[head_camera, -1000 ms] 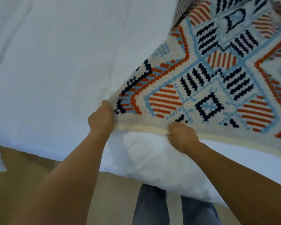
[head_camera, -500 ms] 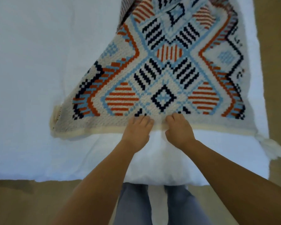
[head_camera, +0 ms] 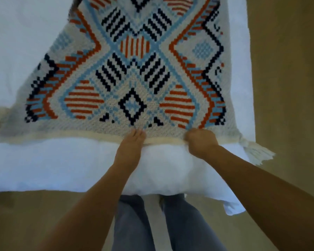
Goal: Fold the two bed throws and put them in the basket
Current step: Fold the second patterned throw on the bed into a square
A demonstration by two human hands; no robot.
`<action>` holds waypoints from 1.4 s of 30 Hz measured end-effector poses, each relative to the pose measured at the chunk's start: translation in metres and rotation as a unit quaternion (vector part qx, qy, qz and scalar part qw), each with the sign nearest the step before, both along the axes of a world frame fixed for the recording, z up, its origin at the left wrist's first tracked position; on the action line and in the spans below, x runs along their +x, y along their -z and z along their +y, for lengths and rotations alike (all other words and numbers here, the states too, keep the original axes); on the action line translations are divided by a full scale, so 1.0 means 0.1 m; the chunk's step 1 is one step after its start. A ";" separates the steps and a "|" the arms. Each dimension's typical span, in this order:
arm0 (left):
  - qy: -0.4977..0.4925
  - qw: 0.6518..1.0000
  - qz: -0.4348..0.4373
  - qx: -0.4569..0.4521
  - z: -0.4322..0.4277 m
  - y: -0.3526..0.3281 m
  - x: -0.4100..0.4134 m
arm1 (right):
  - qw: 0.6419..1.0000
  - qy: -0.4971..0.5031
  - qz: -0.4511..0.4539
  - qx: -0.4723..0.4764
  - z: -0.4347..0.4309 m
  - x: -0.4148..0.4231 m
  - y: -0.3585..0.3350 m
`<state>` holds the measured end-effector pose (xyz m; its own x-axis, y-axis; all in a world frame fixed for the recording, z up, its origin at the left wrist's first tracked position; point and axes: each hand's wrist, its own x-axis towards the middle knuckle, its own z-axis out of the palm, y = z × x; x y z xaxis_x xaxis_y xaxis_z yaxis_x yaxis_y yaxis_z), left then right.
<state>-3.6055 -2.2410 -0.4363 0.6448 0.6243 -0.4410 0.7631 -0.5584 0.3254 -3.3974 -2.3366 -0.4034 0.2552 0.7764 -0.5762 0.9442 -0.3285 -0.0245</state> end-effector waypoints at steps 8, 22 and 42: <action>-0.003 0.999 -0.004 0.038 -0.23 -0.17 0.36 | 0.984 0.082 0.150 0.045 -0.33 0.21 0.01; 0.144 0.987 0.065 0.015 -0.98 -0.72 2.05 | 0.984 0.118 0.066 0.113 -1.14 1.24 -0.64; -0.065 0.990 0.058 0.109 -0.57 -2.47 4.48 | 0.975 -0.120 0.074 0.174 -0.49 3.76 -2.33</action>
